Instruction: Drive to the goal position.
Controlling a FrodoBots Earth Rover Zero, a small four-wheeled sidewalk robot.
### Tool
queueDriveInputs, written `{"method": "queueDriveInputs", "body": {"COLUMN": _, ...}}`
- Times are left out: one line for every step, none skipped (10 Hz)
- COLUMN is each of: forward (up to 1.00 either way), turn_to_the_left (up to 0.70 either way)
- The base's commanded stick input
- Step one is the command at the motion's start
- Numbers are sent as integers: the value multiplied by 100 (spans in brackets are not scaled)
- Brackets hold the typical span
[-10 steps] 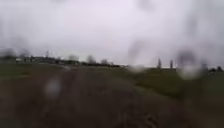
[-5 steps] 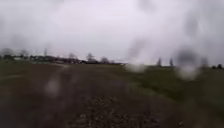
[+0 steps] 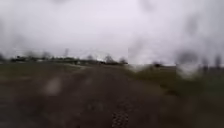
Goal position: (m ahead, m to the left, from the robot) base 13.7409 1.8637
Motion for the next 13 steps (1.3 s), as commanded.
{"method": "queueDriveInputs", "body": {"forward": 100, "turn_to_the_left": 0}}
{"method": "queueDriveInputs", "body": {"forward": 100, "turn_to_the_left": 0}}
{"method": "queueDriveInputs", "body": {"forward": 100, "turn_to_the_left": 3}}
{"method": "queueDriveInputs", "body": {"forward": 100, "turn_to_the_left": 10}}
{"method": "queueDriveInputs", "body": {"forward": 100, "turn_to_the_left": 5}}
{"method": "queueDriveInputs", "body": {"forward": 100, "turn_to_the_left": 2}}
{"method": "queueDriveInputs", "body": {"forward": 100, "turn_to_the_left": 0}}
{"method": "queueDriveInputs", "body": {"forward": 100, "turn_to_the_left": 0}}
{"method": "queueDriveInputs", "body": {"forward": 100, "turn_to_the_left": 0}}
{"method": "queueDriveInputs", "body": {"forward": 100, "turn_to_the_left": 0}}
{"method": "queueDriveInputs", "body": {"forward": 100, "turn_to_the_left": 0}}
{"method": "queueDriveInputs", "body": {"forward": 100, "turn_to_the_left": 0}}
{"method": "queueDriveInputs", "body": {"forward": 100, "turn_to_the_left": 0}}
